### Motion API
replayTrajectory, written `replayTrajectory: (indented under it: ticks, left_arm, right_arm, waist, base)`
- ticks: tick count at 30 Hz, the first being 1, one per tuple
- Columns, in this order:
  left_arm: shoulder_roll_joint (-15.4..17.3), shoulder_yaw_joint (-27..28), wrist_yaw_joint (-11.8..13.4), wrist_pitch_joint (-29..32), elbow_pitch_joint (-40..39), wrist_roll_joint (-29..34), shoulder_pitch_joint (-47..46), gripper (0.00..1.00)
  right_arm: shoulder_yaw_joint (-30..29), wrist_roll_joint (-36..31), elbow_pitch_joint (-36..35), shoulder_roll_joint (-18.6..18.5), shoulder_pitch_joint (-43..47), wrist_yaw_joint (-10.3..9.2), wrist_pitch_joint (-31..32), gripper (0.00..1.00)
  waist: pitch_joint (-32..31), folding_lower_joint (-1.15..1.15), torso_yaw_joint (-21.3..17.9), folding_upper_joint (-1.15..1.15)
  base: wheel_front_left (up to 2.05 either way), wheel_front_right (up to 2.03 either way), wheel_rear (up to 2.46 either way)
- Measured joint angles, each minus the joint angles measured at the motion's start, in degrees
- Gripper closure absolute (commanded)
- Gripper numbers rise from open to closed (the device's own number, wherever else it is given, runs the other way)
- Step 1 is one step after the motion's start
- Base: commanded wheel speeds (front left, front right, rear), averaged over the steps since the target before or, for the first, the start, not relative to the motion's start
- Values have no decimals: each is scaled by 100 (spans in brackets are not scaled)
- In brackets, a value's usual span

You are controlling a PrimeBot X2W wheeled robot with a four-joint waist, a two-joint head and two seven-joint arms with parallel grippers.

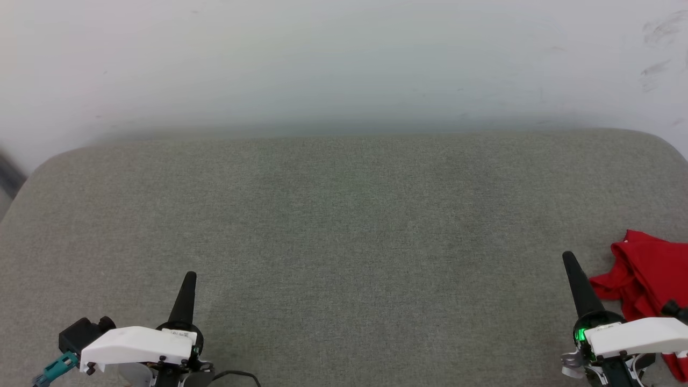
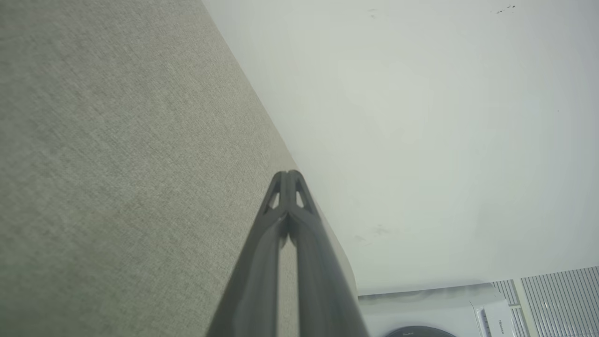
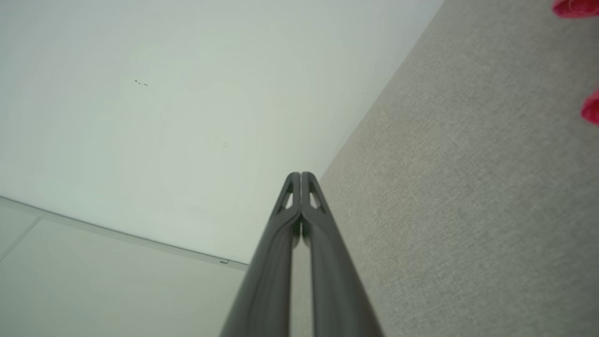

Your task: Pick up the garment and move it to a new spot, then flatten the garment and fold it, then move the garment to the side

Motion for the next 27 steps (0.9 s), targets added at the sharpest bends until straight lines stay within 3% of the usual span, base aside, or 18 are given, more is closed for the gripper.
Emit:
replayTrajectory:
  ticks: [27]
  left_arm:
    - [-196, 334, -270, 349, 85, -1105, -172, 100]
  right_arm:
    - [-88, 1385, 244, 1, -205, -1, 146, 100]
  waist:
    - [17, 0, 34, 0]
  base:
    - [0, 0, 0]
